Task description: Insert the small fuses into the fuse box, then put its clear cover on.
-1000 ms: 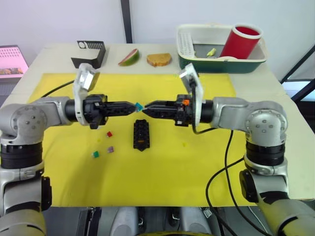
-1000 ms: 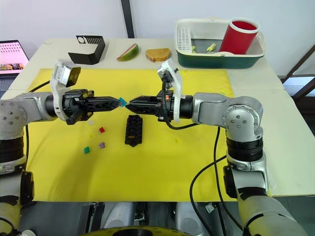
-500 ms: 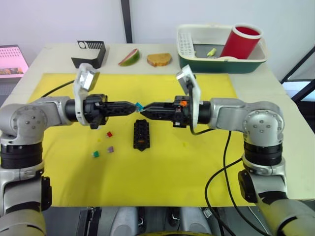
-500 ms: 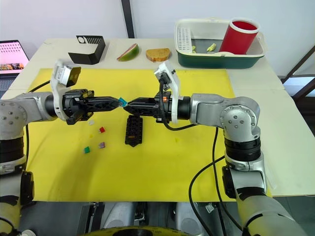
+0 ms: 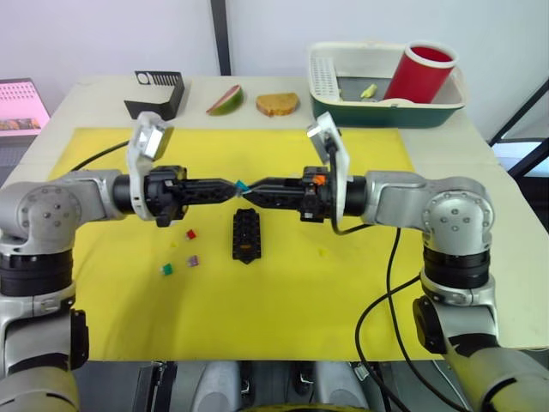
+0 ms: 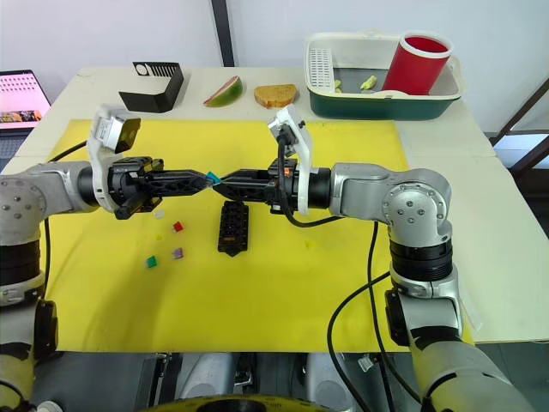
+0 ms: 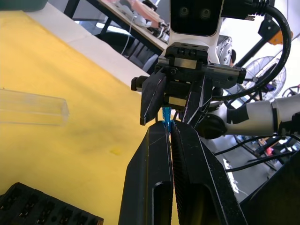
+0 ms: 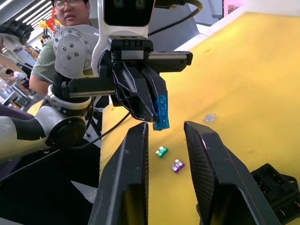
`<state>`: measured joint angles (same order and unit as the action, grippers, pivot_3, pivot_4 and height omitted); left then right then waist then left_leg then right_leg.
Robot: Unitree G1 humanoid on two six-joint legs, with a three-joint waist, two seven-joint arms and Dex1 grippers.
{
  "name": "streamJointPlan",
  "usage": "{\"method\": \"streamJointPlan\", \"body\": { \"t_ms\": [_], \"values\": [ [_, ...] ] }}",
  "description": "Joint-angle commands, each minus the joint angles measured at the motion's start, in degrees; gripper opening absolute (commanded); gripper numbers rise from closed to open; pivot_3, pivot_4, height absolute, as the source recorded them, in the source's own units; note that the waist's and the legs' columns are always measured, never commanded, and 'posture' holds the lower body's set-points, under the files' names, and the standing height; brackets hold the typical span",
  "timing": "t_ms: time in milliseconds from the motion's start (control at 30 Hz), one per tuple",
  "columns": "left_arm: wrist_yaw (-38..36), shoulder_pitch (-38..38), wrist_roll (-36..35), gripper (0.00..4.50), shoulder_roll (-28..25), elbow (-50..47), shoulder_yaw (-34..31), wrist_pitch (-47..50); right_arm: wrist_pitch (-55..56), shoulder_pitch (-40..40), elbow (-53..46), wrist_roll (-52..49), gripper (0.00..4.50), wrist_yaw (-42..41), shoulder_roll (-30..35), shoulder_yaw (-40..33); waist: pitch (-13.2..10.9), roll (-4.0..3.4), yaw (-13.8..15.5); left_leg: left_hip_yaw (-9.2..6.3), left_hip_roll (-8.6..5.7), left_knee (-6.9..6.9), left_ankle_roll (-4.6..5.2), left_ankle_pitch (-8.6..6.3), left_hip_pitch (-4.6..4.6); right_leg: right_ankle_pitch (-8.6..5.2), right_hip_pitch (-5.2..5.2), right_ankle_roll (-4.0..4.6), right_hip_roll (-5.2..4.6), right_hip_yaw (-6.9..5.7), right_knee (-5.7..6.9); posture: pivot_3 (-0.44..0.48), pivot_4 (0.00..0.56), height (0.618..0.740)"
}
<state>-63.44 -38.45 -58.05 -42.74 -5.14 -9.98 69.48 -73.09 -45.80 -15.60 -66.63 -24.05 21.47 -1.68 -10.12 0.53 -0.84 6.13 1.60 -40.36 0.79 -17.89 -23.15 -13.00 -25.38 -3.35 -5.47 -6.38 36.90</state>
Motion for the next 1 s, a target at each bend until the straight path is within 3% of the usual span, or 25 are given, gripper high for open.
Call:
{"method": "streamJointPlan", "body": {
  "t_ms": [33,100,233,967,1000],
  "values": [
    [-0.3,-0.1,-0.8,0.0,-0.9,-1.3,-0.6,-0.8,0.8,-1.5,-1.0,-1.6,1.27,-0.1,-0.2,-1.7,0.0,0.0,0.0,0.0,0.0,0.0,0.0,0.0,0.0,0.0,0.0,0.0,0.0,0.0,0.0,0.0,0.15,0.74],
    [-0.4,0.0,-0.7,0.0,-0.9,-1.4,-0.5,-1.0,0.8,-1.5,-1.1,-1.7,1.27,-0.1,-0.3,-1.7,0.0,0.0,0.0,0.0,0.0,0.0,0.0,0.0,0.0,0.0,0.0,0.0,0.0,0.0,0.0,0.0,0.15,0.74],
    [-0.4,0.1,-0.6,0.0,-0.8,-1.5,-0.4,-1.2,0.8,-1.4,-1.3,-2.1,0.05,0.1,-0.4,-1.8,0.0,0.0,0.0,0.0,0.0,0.0,0.0,0.0,0.0,0.0,0.0,0.0,0.0,0.0,0.0,0.0,0.15,0.74],
    [-0.7,0.7,0.3,0.0,-1.7,-2.8,0.9,-2.5,0.3,-1.9,-1.2,-3.2,0.05,1.7,-0.7,-1.4,0.0,0.0,0.0,0.0,0.0,0.01,0.0,0.0,0.0,0.0,0.0,0.0,0.0,0.01,-0.13,0.0,0.15,0.74],
    [-1.0,0.8,0.7,0.32,-2.0,-3.1,1.3,-3.0,0.4,-2.0,-1.3,-2.9,0.01,1.7,-0.5,-1.2,0.0,0.0,0.0,0.0,0.0,0.02,0.0,0.0,0.0,0.0,0.0,0.0,0.0,0.01,-0.21,0.0,0.15,0.74]
  ]
}}
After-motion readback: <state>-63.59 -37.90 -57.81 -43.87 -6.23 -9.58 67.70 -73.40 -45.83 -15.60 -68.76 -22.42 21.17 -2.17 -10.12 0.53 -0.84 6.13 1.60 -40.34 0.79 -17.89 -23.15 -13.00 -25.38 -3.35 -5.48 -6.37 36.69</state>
